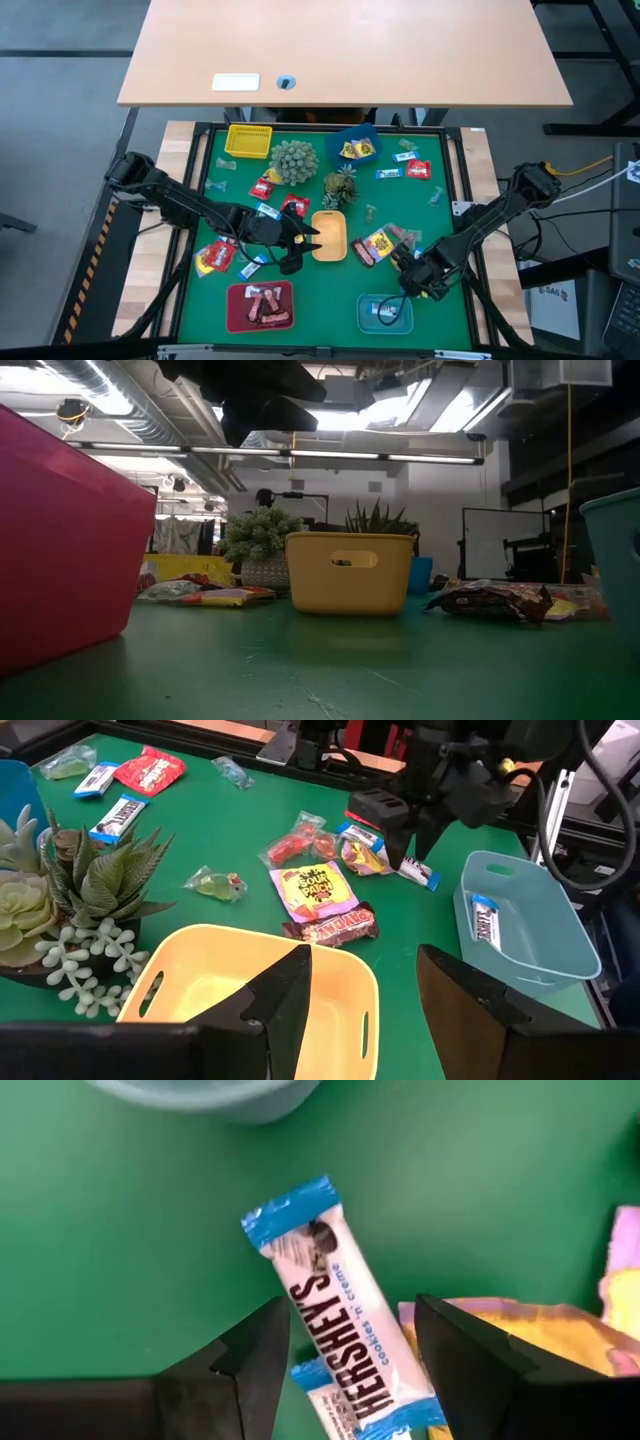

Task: Sort candy
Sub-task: Put the blue chocolate bar into the light blue bin

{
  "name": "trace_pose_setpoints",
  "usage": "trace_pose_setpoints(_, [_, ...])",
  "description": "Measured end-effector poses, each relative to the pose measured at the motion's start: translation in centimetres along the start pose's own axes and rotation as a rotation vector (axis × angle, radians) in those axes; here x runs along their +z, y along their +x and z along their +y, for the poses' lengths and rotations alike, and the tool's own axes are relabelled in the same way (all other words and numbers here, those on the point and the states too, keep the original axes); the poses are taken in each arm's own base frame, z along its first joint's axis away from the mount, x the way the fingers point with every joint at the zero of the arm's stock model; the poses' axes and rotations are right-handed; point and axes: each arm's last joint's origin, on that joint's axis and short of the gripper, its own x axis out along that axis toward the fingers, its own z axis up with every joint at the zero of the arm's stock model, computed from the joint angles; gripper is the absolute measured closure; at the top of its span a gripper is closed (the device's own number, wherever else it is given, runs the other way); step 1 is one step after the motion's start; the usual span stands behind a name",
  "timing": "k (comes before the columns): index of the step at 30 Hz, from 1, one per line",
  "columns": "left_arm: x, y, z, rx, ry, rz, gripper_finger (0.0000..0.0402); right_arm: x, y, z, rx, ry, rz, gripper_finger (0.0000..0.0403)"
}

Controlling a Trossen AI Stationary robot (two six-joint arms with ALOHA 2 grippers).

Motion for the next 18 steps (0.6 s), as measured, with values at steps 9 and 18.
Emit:
trace_pose_setpoints(9, [0.0, 0.0, 0.0, 0.0, 0.0, 0.0, 0.0233, -1.3, 1.0, 0.1, -0.005, -0.006, 0.022, 0.0189])
trace_pose_setpoints(18, [0.0, 0.0, 0.0, 0.0, 0.0, 0.0, 0.0233, -1.1, 1.1, 0.0, -0.006, -0.008, 0.005, 0.0191])
